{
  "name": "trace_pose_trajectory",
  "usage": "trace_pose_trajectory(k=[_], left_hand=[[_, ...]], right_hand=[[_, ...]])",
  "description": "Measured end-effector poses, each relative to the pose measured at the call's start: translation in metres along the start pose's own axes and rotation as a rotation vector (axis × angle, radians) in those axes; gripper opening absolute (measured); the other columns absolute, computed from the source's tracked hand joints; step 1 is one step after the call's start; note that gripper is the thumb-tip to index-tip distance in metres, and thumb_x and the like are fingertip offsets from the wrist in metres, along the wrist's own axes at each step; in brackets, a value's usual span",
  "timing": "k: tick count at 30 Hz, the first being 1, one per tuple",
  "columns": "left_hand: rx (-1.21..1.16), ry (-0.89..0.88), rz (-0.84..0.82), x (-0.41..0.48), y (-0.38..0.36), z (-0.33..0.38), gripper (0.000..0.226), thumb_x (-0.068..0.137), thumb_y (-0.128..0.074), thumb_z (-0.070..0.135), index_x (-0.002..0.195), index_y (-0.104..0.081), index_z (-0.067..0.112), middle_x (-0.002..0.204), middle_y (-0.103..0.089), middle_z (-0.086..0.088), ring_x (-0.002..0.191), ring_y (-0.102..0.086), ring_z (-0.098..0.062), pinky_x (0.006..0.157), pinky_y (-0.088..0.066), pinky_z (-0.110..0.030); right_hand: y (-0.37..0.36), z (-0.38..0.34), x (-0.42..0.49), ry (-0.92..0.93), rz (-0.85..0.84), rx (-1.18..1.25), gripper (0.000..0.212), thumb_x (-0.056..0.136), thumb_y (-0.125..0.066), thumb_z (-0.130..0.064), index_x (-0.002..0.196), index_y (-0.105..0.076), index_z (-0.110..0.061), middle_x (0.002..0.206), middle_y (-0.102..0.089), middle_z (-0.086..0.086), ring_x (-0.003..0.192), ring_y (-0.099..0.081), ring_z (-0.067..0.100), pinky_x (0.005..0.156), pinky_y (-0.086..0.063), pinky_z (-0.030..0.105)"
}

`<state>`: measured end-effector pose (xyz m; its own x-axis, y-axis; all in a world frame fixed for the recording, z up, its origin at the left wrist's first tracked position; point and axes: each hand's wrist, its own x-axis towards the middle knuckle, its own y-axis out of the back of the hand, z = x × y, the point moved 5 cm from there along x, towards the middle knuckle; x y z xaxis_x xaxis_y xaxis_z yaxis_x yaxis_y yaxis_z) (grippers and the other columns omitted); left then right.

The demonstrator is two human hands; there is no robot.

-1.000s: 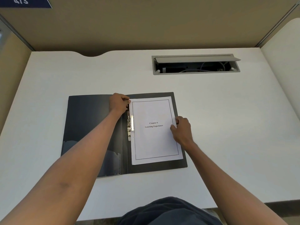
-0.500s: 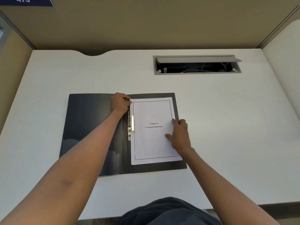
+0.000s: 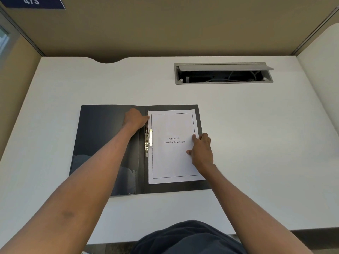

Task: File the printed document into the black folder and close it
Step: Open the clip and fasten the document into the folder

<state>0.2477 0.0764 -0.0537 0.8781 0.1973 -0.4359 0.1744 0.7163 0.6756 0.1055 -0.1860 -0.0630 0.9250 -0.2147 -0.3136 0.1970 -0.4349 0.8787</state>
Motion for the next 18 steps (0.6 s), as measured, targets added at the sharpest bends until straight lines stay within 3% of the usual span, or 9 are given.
trace_pose_trajectory(k=[4,8,15,18], left_hand=[[0.002,0.084,-0.060,-0.012,0.000,-0.005,0.020,0.078,-0.064,0.015,0.064,-0.053,0.007,0.063,-0.059,-0.013,0.050,-0.046,-0.025,0.048,-0.039,-0.022],[-0.090,0.126,-0.078,-0.021,-0.001,-0.004,0.018,0.082,-0.058,0.009,0.064,-0.059,0.005,0.066,-0.064,-0.013,0.046,-0.044,-0.020,0.043,-0.036,-0.020],[-0.310,0.129,-0.167,-0.038,0.002,0.000,0.006,0.092,-0.060,-0.001,0.089,-0.064,-0.004,0.075,-0.067,-0.020,0.044,-0.061,-0.018,0.040,-0.053,-0.024],[-0.397,0.115,-0.194,-0.053,0.005,0.001,0.006,0.092,-0.063,-0.005,0.094,-0.065,-0.010,0.072,-0.066,-0.022,0.042,-0.066,-0.018,0.049,-0.061,-0.029]], right_hand=[[-0.001,0.000,0.000,0.000,-0.001,-0.023,0.067,0.090,-0.071,-0.011,0.150,-0.038,-0.007,0.141,-0.033,0.013,0.132,-0.035,0.030,0.094,-0.051,0.038],[-0.002,-0.001,0.001,0.000,0.000,-0.038,0.067,0.091,-0.071,-0.015,0.149,-0.040,-0.007,0.141,-0.034,0.014,0.132,-0.035,0.030,0.096,-0.050,0.037],[0.001,-0.003,0.000,-0.001,-0.004,-0.047,0.066,0.091,-0.071,-0.013,0.148,-0.040,-0.006,0.143,-0.033,0.015,0.134,-0.034,0.032,0.096,-0.048,0.037],[0.001,-0.004,0.000,0.000,0.002,-0.039,0.063,0.090,-0.072,-0.013,0.146,-0.043,-0.004,0.141,-0.034,0.015,0.133,-0.035,0.033,0.097,-0.047,0.037]])
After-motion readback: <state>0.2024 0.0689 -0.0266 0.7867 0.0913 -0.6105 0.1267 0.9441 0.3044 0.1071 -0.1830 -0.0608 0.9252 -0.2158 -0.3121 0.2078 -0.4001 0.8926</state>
